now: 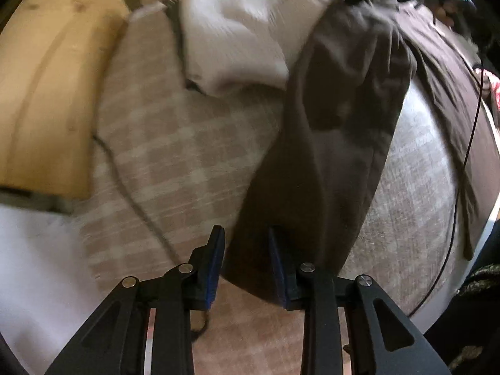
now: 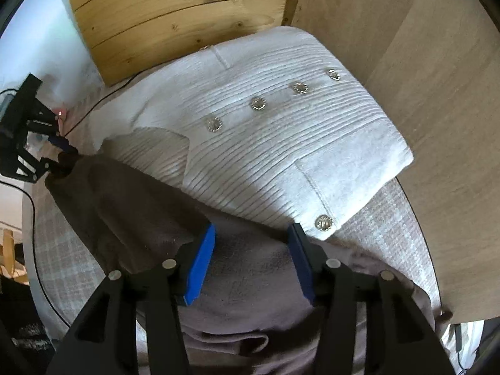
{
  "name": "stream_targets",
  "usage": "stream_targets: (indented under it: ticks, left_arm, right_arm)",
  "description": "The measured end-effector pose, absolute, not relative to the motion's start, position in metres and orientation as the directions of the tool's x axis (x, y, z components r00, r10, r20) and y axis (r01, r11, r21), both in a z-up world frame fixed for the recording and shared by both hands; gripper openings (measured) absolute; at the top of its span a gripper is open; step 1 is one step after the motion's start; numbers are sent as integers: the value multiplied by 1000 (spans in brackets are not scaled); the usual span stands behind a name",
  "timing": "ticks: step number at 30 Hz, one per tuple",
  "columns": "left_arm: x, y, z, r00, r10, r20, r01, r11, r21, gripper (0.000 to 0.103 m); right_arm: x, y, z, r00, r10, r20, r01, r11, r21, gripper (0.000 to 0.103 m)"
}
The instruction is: Fold clothes
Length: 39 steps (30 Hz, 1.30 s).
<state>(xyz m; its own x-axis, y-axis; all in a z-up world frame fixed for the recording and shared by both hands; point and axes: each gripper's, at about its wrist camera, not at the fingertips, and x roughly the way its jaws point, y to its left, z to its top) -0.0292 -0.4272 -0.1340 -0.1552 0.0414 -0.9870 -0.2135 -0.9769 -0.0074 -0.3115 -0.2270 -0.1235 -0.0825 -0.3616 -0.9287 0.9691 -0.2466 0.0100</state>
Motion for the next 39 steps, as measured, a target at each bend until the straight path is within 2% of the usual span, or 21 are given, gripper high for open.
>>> stream_targets:
  ticks: [1, 2, 3, 5, 6, 7, 10, 15, 17, 21, 23, 25, 27, 30, 31, 33, 35, 39]
  left_arm:
    - [-29, -424, -135, -153, 46, -987, -222, -975, -11, 20]
    - [-28, -422, -132, -158, 46, -986, -221, -975, -10, 3]
    - [-26, -420, -128, -164, 45, -985, -219, -976, -8, 3]
    - [-23, -416, -121, -175, 45, -984, -217, -976, -6, 3]
    - [-21, -414, -117, -180, 44, -983, -215, -977, -4, 3]
    - [-19, -412, -112, -191, 41, -981, -212, -977, 1, 3]
    - [-12, -419, -76, -275, -2, -961, -163, -985, 49, 3]
    - [-5, -425, -2, -425, -103, -899, -130, -976, 173, 3]
    - [-8, -426, 8, -449, -160, -879, -127, -962, 240, 3]
    - [-28, -447, -8, -419, -252, -872, -89, -944, 316, 4]
    - [-35, -456, -37, -355, -301, -885, -79, -934, 349, 8]
    - [-37, -464, -57, -312, -341, -887, -68, -923, 378, 8]
    - [-30, -470, -57, -313, -328, -891, -50, -932, 360, 9]
    - [-17, -466, -44, -353, -291, -889, -55, -942, 330, 9]
    - [-12, -457, -39, -374, -262, -889, -77, -947, 312, 9]
    - [-6, -431, -36, -410, -178, -895, -151, -954, 259, 19]
    - [-12, -411, -44, -408, -93, -908, -229, -953, 200, 23]
    - [-27, -382, -81, -353, -64, -933, -330, -925, 188, 23]
  right_arm:
    - [-311, -226, -123, -78, -364, -928, 971, -238, 12, 48]
    - [-311, -225, -123, -73, -365, -928, 973, -230, 14, 47]
    - [-311, -225, -122, -68, -368, -927, 975, -222, 17, 44]
    - [-313, -222, -120, -62, -373, -926, 976, -216, 21, 19]
    - [-314, -220, -117, -62, -379, -923, 976, -216, 23, 13]
    - [-315, -217, -114, -64, -389, -919, 976, -216, 23, 9]
    - [-315, -211, -103, -71, -411, -909, 976, -215, 21, 6]
    - [-321, -208, -90, -93, -461, -883, 968, -251, 29, 6]
    - [-327, -214, -87, -127, -491, -862, 958, -284, 21, 6]
    - [-330, -216, -99, -149, -431, -890, 954, -299, -16, 10]
    - [-329, -204, -91, -195, -426, -883, 940, -338, -45, 24]
    - [-327, -180, -75, -205, -461, -863, 934, -357, -31, 28]
    - [-318, -154, -69, -162, -486, -859, 942, -335, 11, 33]
    - [-304, -126, -83, -112, -457, -882, 948, -314, 42, 34]
    - [-299, -120, -91, -101, -436, -894, 948, -314, 46, 34]
    - [-294, -113, -108, -92, -408, -908, 946, -320, 48, 34]
    - [-290, -110, -122, -92, -386, -918, 943, -329, 44, 34]
    - [-290, -116, -135, -117, -361, -925, 944, -330, 9, 34]
